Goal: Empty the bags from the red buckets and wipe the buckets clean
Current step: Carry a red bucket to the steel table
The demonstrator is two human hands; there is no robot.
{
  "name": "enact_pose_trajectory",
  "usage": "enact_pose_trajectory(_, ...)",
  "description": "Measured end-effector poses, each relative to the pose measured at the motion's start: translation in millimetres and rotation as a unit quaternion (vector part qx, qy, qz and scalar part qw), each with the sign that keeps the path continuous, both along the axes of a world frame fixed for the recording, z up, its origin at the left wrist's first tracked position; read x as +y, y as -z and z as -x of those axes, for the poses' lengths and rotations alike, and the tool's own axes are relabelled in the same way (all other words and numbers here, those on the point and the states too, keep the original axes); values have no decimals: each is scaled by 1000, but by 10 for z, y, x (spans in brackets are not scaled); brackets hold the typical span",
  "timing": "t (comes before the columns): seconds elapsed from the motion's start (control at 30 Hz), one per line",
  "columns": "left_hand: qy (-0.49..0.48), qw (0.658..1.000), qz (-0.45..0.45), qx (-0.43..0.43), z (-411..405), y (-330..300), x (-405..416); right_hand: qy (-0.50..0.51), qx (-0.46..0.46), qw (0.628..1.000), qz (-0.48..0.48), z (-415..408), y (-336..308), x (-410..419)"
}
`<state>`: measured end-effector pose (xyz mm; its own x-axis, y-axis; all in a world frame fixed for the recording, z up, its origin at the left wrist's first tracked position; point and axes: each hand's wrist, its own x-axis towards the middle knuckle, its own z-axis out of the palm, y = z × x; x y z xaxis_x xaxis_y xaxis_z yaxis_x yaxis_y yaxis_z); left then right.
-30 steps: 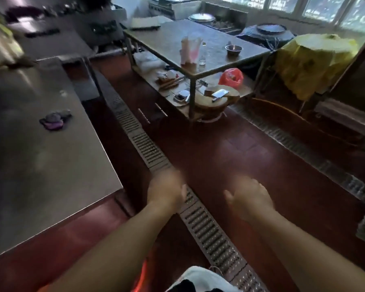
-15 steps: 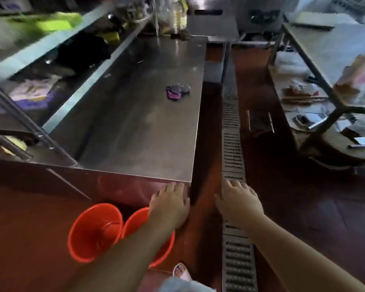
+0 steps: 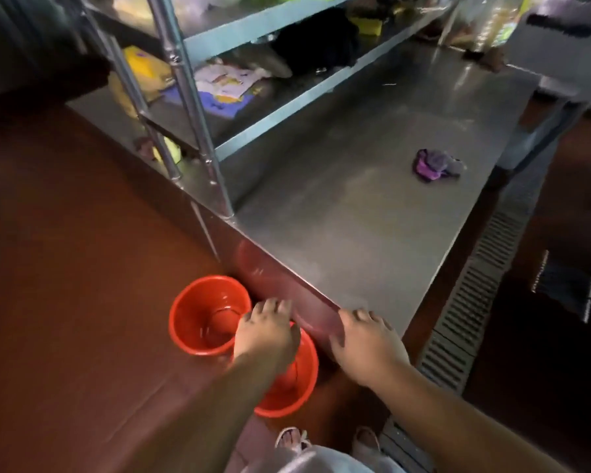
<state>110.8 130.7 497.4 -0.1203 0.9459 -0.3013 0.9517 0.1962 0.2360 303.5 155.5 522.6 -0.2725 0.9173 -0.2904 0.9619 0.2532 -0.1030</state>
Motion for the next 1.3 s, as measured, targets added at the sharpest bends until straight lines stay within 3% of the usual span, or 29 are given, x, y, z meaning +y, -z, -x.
enact_pose_trajectory(0.27,-205,975,80,17,340,334,-396,-170,-2,982,87,633,525,424)
enact_pose_trajectory(0.4,-311,943,118,-8,210,564,-632,-205,-18,963,174,627,901,629)
enact_pose_trajectory(0.53,-389,904,170,-60,-32,976,-852,-229,-60,951,198,609,1328,807)
enact_pose_trajectory(0.83,-461,839,256,-136,-118,2326,-1144,-79,-87,953,280,789,2781,964)
enact_pose_trajectory(1.1,-501,802,271,-182,92,3902,-1311,34,-88,955,283,846,4393,1074)
enact_pose_trajectory(1.3,-552,775,234,-201,255,4939,-1251,60,-91,962,251,838,5482,1086)
